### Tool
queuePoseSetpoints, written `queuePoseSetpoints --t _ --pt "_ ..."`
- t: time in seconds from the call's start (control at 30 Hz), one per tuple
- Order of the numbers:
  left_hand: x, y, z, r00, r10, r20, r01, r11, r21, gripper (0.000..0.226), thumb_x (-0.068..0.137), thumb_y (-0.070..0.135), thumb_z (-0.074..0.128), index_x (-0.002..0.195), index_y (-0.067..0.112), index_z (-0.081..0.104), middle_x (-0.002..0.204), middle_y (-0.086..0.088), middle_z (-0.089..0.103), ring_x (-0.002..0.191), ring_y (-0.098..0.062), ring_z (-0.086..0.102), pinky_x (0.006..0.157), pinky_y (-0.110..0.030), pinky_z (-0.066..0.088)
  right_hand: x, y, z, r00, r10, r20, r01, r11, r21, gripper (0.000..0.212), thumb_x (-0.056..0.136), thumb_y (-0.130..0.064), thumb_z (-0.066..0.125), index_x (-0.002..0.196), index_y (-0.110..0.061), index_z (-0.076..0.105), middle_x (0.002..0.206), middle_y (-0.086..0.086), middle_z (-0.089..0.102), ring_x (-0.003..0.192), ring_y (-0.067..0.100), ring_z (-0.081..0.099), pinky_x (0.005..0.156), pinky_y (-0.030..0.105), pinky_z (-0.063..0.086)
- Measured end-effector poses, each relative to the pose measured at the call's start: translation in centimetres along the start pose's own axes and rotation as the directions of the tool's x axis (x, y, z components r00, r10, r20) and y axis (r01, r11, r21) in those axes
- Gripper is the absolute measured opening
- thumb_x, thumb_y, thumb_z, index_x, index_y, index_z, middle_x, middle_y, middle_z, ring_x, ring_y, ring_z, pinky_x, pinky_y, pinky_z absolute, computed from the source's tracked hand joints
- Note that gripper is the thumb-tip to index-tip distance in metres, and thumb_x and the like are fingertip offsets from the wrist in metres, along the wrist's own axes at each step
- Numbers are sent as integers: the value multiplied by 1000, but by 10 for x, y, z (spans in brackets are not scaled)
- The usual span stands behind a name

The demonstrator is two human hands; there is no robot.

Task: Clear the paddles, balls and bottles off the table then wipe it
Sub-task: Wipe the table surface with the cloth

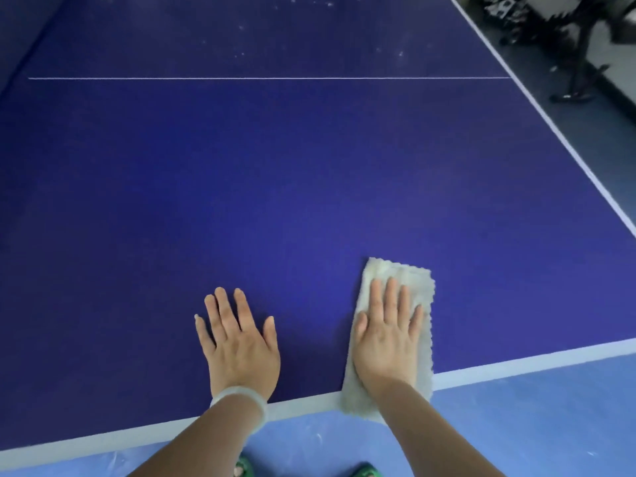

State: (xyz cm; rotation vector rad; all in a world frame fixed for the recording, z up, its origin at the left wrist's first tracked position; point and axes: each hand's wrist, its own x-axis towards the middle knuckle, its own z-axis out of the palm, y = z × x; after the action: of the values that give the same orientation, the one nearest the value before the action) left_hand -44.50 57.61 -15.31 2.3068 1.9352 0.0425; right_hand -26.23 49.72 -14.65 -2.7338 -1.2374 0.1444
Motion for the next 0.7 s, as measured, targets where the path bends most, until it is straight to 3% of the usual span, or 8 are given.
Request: queuePoseSetpoints --t 0.07,0.13,0.17,0.23,0.3,0.33,0.57,0.7 --pt "0 -1 1 1000 2 -18 -2 1000 4 73 97 48 20 150 0 33 156 -24 27 147 -39 21 119 -57 15 8 3 0 956 -290 49 292 955 -40 59 100 -37 22 157 -23 23 164 1 16 152 24 13 120 50 5" --pt "0 0 2 999 0 -42 0 1000 -1 73 97 48 20 149 0 34 156 -24 28 147 -39 21 119 -57 16 27 35 -7 904 -416 101 424 903 -75 57 102 -39 17 158 -28 18 165 -6 8 153 19 6 121 47 4" --pt "0 0 2 999 -3 -52 3 1000 1 73 97 49 19 149 0 33 156 -24 28 147 -39 21 119 -57 16 38 58 -10 922 -377 90 384 920 -81 57 101 -40 14 158 -30 15 165 -8 6 153 17 4 122 46 2" --pt "0 1 2 998 -4 -67 5 1000 11 73 97 50 18 150 1 32 157 -24 27 147 -38 20 120 -56 15 54 105 -18 996 -88 23 89 995 -52 62 98 -43 9 158 -31 13 166 -7 5 153 17 3 123 45 0" --pt "0 2 3 998 -6 -66 7 1000 14 74 98 50 16 151 1 30 157 -24 25 148 -38 19 120 -55 13 58 128 -24 974 226 -4 -226 974 5 67 94 -45 5 159 -29 11 166 -2 6 153 20 1 122 47 -3" --pt "-1 2 3 998 -7 -63 8 1000 19 74 98 51 14 151 1 29 158 -23 25 148 -38 18 121 -55 12 57 126 -24 956 292 -11 -292 956 23 69 93 -44 4 159 -27 11 166 0 5 153 21 0 122 48 -4" --pt "1 5 2 999 -12 -37 12 1000 -3 71 99 45 16 149 -3 33 156 -26 27 146 -42 20 118 -60 16 54 114 -27 996 44 81 -41 998 -46 67 94 -45 -3 158 -28 -2 166 -5 -6 152 18 -11 123 47 -8" --pt "0 64 -4 970 237 -54 -241 967 -82 60 100 36 20 143 2 45 152 -20 37 145 -36 30 117 -55 23 56 115 -27 996 -29 84 33 998 -49 65 95 -44 4 159 -29 1 166 -7 -4 152 17 -11 122 47 -9"
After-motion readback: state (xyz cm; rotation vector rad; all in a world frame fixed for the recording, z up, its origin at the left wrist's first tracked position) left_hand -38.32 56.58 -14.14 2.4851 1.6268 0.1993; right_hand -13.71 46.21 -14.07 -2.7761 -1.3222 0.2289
